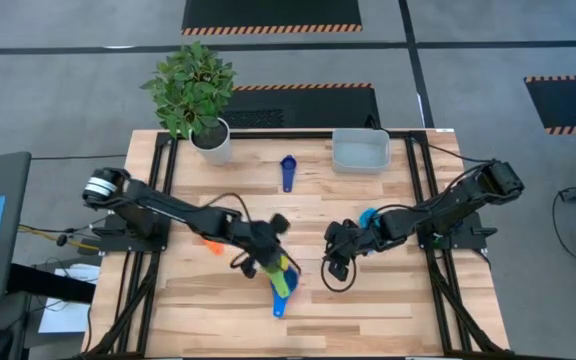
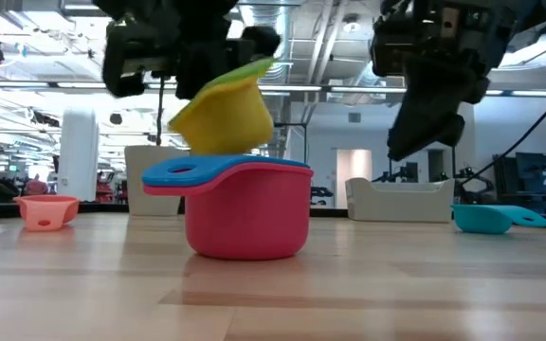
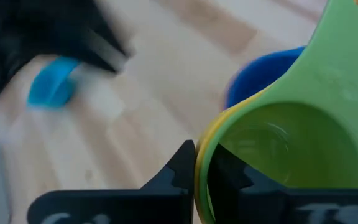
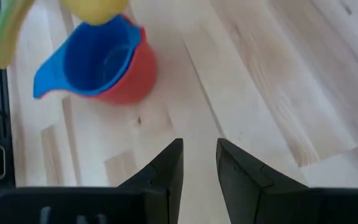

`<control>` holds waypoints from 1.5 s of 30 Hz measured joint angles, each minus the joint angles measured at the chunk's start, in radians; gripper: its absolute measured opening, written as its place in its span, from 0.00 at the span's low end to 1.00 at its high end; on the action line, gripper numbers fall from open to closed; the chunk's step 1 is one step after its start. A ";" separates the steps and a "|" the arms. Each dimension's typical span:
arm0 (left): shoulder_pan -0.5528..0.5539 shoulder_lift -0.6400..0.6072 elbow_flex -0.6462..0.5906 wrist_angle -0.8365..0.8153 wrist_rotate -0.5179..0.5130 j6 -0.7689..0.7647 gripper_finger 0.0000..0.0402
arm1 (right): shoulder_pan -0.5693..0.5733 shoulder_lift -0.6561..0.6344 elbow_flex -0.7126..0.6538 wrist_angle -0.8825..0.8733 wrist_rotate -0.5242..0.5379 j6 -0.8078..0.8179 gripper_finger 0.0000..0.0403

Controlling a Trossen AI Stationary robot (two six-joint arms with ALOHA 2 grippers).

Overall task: Nest measuring cups in basket
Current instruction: Stack the stacked measuring cups on top of the other stacked measuring cups

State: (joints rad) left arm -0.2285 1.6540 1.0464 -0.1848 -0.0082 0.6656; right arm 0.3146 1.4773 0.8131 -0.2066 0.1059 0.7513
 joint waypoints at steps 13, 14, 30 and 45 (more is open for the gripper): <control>-0.060 0.133 0.217 -0.116 0.031 0.180 0.04 | 0.030 0.000 0.000 -0.024 0.007 -0.019 0.30; -0.060 0.131 0.226 -0.114 0.031 0.181 0.04 | 0.028 0.000 0.000 -0.023 0.009 -0.023 0.30; -0.084 0.127 0.256 0.000 0.020 0.391 0.04 | 0.128 -0.142 0.000 -0.334 -0.031 0.176 0.22; -0.152 0.127 0.256 -0.047 -0.020 0.304 0.03 | 0.328 0.152 0.000 0.041 -0.028 0.247 0.05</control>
State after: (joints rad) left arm -0.3805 1.7805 1.3025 -0.2314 -0.0281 0.9694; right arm 0.6424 1.6295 0.8131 -0.1658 0.0776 0.9982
